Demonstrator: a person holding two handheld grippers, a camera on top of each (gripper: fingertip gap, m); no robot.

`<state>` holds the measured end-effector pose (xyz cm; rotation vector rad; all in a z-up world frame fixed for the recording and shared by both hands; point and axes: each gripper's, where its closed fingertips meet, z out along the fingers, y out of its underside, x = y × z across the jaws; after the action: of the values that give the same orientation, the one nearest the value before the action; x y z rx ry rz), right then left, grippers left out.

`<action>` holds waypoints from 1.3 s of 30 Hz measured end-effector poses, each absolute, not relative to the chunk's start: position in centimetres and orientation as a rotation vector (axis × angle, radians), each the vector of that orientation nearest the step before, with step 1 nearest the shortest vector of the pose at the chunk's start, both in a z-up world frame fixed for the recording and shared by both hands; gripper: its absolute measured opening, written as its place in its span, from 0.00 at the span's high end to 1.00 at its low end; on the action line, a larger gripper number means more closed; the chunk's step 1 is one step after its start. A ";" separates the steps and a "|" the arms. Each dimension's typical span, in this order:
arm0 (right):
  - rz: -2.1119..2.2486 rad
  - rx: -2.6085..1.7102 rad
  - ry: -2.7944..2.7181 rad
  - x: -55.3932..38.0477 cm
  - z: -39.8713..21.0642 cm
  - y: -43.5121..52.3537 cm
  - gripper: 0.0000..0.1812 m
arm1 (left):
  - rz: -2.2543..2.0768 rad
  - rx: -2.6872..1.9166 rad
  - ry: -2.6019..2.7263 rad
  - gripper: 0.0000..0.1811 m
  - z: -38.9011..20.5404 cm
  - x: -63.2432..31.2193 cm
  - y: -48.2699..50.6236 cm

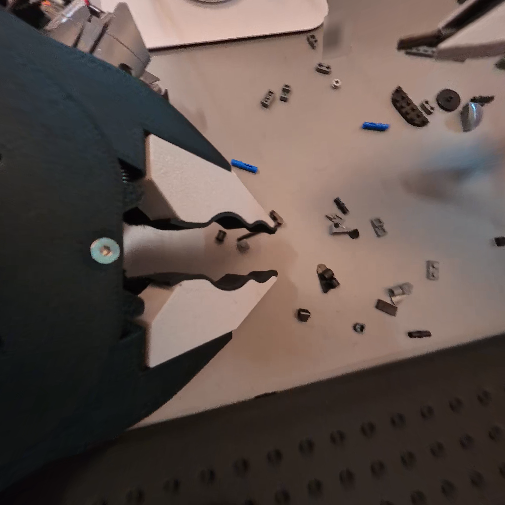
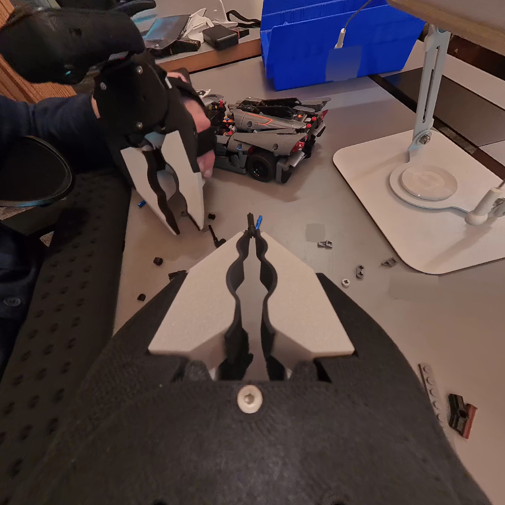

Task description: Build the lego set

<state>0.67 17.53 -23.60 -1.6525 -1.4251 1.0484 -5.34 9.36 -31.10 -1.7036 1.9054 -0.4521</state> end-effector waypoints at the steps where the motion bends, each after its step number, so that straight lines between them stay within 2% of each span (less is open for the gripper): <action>1: 1.048 -1.653 -1.422 0.7 -23.5 17.6 0.99 | -0.443 -1.697 1.916 0.86 -31.3 -5.0 9.2; 13: 1.011 -1.657 -1.415 1.7 -23.5 18.2 0.99 | -0.379 -1.689 1.846 0.87 -31.1 -4.3 10.8; 22: 0.968 -1.673 -1.366 2.7 -23.2 19.5 0.99 | -0.261 -1.752 1.642 0.91 -28.4 -7.3 14.2; 39: 0.915 -1.699 -1.305 4.2 -23.1 21.1 0.99 | -0.124 -1.816 1.488 0.87 -26.9 -6.9 17.8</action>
<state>4.18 21.11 -23.08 -1.6988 -1.3046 0.9153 -6.89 17.80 -26.93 -1.8165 1.4877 -0.1240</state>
